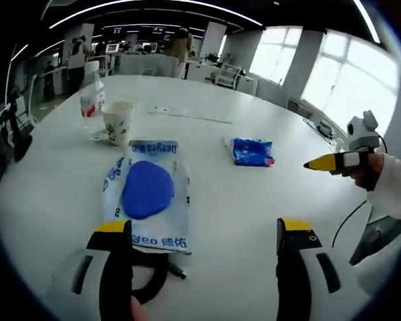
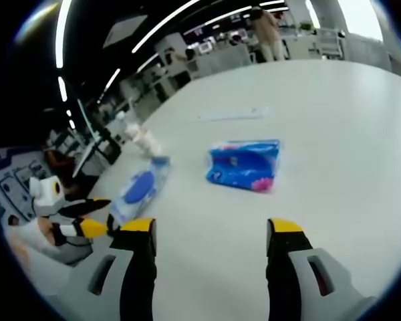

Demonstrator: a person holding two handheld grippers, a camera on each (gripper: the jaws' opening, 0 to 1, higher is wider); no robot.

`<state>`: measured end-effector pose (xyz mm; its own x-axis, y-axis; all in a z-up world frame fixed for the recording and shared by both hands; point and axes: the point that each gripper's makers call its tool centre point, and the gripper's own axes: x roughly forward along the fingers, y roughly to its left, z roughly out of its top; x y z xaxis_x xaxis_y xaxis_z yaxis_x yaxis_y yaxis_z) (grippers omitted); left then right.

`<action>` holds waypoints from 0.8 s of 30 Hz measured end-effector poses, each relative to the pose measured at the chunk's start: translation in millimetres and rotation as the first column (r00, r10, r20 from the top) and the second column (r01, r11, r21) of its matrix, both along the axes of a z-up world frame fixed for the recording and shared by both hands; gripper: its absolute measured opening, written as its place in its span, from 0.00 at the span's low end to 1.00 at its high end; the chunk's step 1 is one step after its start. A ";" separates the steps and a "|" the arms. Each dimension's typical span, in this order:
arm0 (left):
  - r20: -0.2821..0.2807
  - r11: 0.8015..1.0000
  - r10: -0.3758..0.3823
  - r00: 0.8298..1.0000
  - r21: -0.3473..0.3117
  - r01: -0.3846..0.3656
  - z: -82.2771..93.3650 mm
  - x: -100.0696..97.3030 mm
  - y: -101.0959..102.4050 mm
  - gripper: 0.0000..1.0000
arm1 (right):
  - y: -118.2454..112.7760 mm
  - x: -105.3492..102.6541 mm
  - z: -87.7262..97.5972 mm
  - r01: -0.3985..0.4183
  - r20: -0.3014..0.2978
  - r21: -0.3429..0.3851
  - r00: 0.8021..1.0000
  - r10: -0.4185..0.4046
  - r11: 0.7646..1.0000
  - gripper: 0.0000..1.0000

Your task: Arrange the tabletop items into an orderly group along one side of the table until the central work area is clear of visible clutter.

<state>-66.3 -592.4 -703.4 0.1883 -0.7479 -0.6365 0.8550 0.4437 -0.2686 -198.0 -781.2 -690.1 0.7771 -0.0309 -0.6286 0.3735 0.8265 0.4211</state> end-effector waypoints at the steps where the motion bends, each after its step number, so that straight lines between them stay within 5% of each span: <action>1: -0.008 1.000 0.009 1.000 -0.002 -0.009 0.0 -0.9 1.6 0.90 | 0.9 0.2 0.0 -0.003 0.000 0.001 1.000 0.003 1.000 0.65; 7: -0.038 0.998 0.054 0.998 -0.016 -0.054 0.7 -6.2 8.1 0.90 | 4.3 -0.6 0.0 -0.004 0.005 0.010 1.000 0.004 1.000 0.65; 10: -0.105 0.994 0.104 0.989 -0.019 -0.107 -5.1 -7.2 11.7 0.88 | 5.3 -2.8 -1.6 -0.002 0.001 0.016 1.000 0.002 1.000 0.64; 24: -0.152 0.983 0.178 0.972 -0.010 -0.181 -12.6 5.2 20.2 0.85 | 14.1 -15.8 -7.8 0.030 0.009 0.067 0.999 -0.030 0.997 0.61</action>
<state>-61.1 -572.3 -716.0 0.2247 -0.7255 -0.6505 0.7115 0.5783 -0.3993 -213.8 -767.1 -697.9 0.7825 -0.0123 -0.6225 0.3935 0.7846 0.4791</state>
